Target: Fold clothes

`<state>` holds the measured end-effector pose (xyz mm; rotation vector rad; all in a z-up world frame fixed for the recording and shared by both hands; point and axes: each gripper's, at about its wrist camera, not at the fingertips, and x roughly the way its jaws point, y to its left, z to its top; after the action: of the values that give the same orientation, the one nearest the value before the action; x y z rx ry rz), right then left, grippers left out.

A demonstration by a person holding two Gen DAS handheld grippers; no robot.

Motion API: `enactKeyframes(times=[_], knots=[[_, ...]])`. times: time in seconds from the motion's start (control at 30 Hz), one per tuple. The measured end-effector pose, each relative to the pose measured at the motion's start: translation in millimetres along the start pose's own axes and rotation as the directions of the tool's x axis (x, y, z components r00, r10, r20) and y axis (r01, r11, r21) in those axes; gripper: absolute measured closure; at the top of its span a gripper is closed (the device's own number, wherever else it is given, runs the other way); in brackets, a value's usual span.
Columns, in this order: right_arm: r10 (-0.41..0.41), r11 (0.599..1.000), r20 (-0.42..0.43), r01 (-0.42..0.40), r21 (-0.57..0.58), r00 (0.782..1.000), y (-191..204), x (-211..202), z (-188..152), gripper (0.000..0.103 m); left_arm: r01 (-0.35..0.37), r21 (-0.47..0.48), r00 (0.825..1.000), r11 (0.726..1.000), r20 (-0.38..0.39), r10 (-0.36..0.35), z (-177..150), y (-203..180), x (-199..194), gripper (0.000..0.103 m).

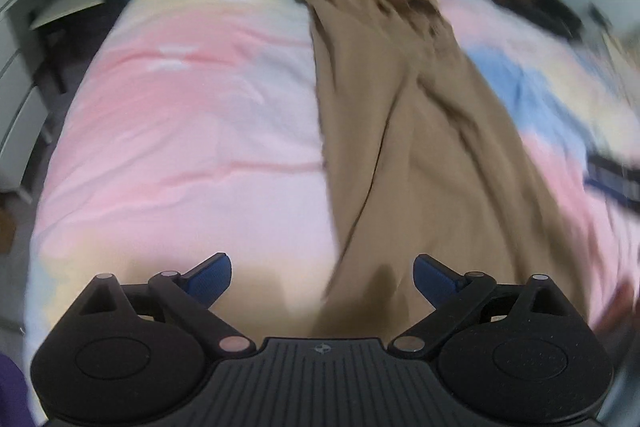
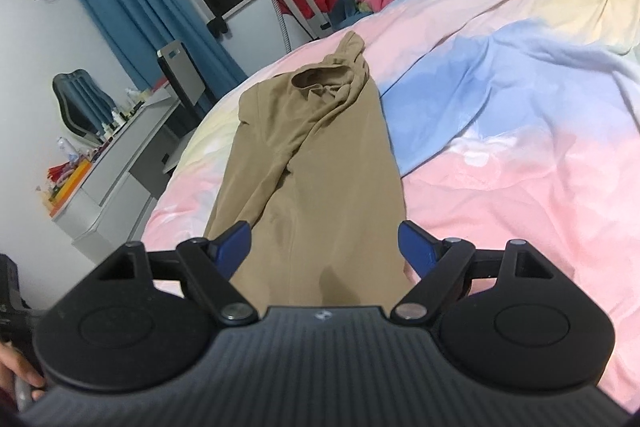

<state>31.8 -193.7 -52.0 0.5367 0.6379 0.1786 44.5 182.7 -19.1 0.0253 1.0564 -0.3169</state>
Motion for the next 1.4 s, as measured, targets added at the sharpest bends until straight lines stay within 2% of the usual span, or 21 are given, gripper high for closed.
enactKeyframes(times=[0.07, 0.1, 0.17, 0.23, 0.27, 0.3, 0.43, 0.47, 0.5, 0.53, 0.6, 0.63, 0.7, 0.8, 0.9, 1.0, 1.1, 1.27, 1.33, 1.4], knots=[[0.005, 1.0, -0.008, -0.005, 0.007, 1.0, -0.7, 1.2, 0.6, 0.021, -0.001, 0.117, 0.999, 0.993, -0.035, 0.005, -13.3, 7.0, -4.1, 0.01], [0.004, 1.0, -0.011, -0.004, 0.01, 1.0, -1.1, 1.4, 0.7, 0.021, 0.025, 0.151, 0.999, 0.988, -0.049, -0.017, -21.3, 11.6, -6.8, 0.011], [0.01, 1.0, -0.013, -0.01, 0.013, 1.0, -1.3, 1.2, 1.1, 0.021, 0.125, 0.161, 0.99, 0.979, -0.086, -0.112, -35.6, 23.2, -11.4, 0.011], [0.013, 1.0, -0.015, -0.013, 0.014, 1.0, -0.7, 1.8, 1.1, 0.021, 0.211, 0.115, 0.973, 0.971, -0.121, -0.197, -46.5, 34.1, -10.4, 0.012], [0.014, 1.0, -0.019, -0.013, 0.014, 1.0, 0.0, 2.7, 0.8, 0.021, 0.231, 0.099, 0.967, 0.968, -0.13, -0.218, -49.3, 37.6, -8.8, 0.017], [0.013, 1.0, -0.023, -0.013, 0.014, 1.0, 0.6, 3.7, 0.1, 0.021, 0.244, 0.081, 0.964, 0.966, -0.133, -0.232, -51.2, 41.1, -7.0, 0.021], [0.009, 1.0, -0.038, -0.008, 0.017, 0.999, 2.4, 6.4, -1.7, 0.021, 0.286, -0.014, 0.939, 0.958, -0.197, -0.283, -45.6, 54.8, 9.0, 0.023], [0.007, 1.0, -0.042, -0.007, 0.017, 0.999, 2.6, 6.8, -1.9, 0.021, 0.287, 0.0, 0.937, 0.958, -0.209, -0.281, -44.3, 52.3, 9.4, 0.026], [0.002, 1.0, -0.041, -0.001, 0.018, 0.999, 2.2, 6.9, -1.9, 0.021, 0.287, 0.027, 0.936, 0.957, -0.219, -0.275, -42.8, 48.0, 9.4, 0.036], [-0.004, 1.0, -0.04, 0.004, 0.02, 0.999, 1.7, 6.9, -1.9, 0.021, 0.281, 0.061, 0.938, 0.958, -0.231, -0.26, -41.9, 42.4, 9.3, 0.041], [-0.012, 1.0, -0.038, 0.013, 0.028, 0.999, 0.3, 7.0, -2.5, 0.021, 0.242, 0.153, 0.949, 0.958, -0.245, -0.201, -41.9, 27.4, 6.7, 0.059], [-0.014, 0.999, -0.037, 0.015, 0.033, 0.999, -0.7, 7.0, -3.0, 0.021, 0.222, 0.198, 0.955, 0.955, -0.24, -0.172, -43.4, 20.2, 3.5, 0.063], [-0.018, 0.999, -0.038, 0.02, 0.042, 0.999, -2.8, 7.3, -4.0, 0.021, 0.18, 0.284, 0.967, 0.942, -0.226, -0.116, -46.8, 5.9, -3.2, 0.086], [-0.024, 0.998, -0.045, 0.027, 0.055, 0.999, -6.1, 8.3, -5.1, 0.021, 0.123, 0.339, 0.982, 0.933, -0.179, -0.064, -50.8, -6.8, -18.2, 0.095], [-0.023, 0.997, -0.052, 0.027, 0.068, 0.998, -7.5, 9.8, -5.6, 0.021, 0.085, 0.358, 0.989, 0.93, -0.143, -0.035, -51.1, -15.5, -33.1, 0.099], [-0.022, 0.997, -0.05, 0.025, 0.07, 0.999, -7.7, 8.5, -6.3, 0.021, 0.063, 0.397, 0.995, 0.916, -0.097, -0.026, -50.3, -38.5, -52.5, 0.099], [-0.021, 0.997, -0.041, 0.024, 0.076, 0.999, -9.4, 5.8, -5.4, 0.021, 0.068, 0.439, 0.998, 0.896, -0.024, -0.064, -49.9, -74.9, -78.2, 0.1], [-0.031, 0.995, -0.03, 0.033, 0.098, 0.999, -16.3, 2.2, -3.5, 0.021, 0.123, 0.48, 0.985, 0.869, 0.049, -0.167, -53.4, -145.5, -100.1, 0.1], [-0.035, 0.994, -0.03, 0.038, 0.107, 0.999, -19.1, 1.0, -3.4, 0.021, 0.138, 0.488, 0.982, 0.862, 0.049, -0.185, -58.8, -167.4, -90.9, 0.1], [-0.043, 0.993, -0.03, 0.046, 0.113, 0.999, -21.8, 0.2, -3.3, 0.021, 0.162, 0.502, 0.98, 0.849, 0.015, -0.196, -65.2, -181.2, -74.1, 0.1]])
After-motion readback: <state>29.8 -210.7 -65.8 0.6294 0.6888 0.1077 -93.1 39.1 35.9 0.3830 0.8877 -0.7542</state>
